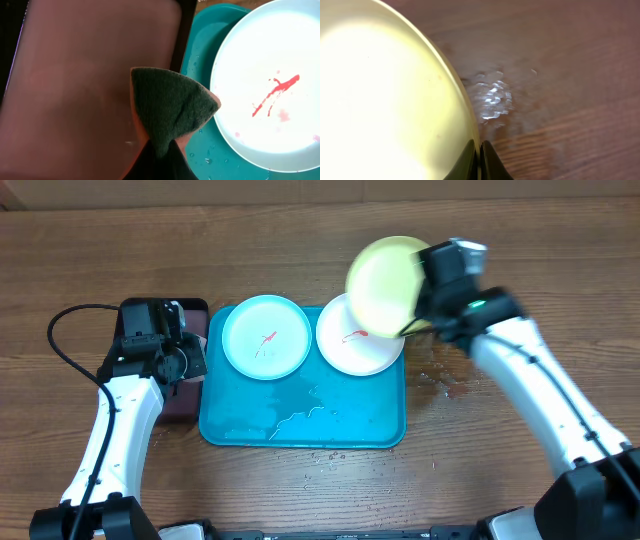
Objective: Clean dirty plates on tray and stack at the side
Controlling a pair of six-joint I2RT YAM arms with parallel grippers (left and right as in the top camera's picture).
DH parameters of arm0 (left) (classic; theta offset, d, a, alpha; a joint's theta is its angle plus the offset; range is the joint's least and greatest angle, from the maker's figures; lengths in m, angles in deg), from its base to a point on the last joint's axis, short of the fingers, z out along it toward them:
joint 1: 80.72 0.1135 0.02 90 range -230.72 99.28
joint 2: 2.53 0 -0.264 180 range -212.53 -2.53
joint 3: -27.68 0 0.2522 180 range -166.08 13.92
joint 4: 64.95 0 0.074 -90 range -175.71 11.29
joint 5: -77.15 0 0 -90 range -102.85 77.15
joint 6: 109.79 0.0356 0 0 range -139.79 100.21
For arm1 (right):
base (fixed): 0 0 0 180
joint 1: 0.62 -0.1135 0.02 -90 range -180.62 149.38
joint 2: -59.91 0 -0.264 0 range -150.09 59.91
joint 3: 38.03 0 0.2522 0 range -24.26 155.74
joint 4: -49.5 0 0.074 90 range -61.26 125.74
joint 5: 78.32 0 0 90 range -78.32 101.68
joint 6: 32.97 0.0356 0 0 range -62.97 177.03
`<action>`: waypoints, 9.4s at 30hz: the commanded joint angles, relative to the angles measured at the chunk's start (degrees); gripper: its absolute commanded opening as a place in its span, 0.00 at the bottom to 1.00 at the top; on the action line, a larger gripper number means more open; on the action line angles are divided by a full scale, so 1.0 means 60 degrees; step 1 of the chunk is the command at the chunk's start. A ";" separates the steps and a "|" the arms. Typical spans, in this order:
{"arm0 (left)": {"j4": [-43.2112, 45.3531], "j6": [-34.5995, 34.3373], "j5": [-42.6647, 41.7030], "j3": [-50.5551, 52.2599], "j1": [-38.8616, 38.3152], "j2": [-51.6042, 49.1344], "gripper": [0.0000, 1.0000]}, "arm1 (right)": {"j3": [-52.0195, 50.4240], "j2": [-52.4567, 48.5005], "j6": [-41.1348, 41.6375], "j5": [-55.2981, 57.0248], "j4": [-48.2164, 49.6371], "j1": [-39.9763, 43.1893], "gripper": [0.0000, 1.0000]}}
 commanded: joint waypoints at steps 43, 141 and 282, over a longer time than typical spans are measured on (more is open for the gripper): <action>0.0758 0.0481 0.0036 -0.0229 0.0095 -0.0025 0.04 | -0.2284 0.0248 -0.2550 -0.6812 0.2197 0.0994 0.50; 0.1483 0.1501 -0.0936 -0.0270 0.0798 -0.0739 0.04 | -0.1188 -0.3264 0.2135 -0.3989 0.4131 -0.4422 0.06; -0.0175 0.0248 -0.1581 -0.0874 -0.2976 -0.3300 0.04 | -0.1188 -0.3264 0.2116 -0.3832 0.4204 -0.4426 0.04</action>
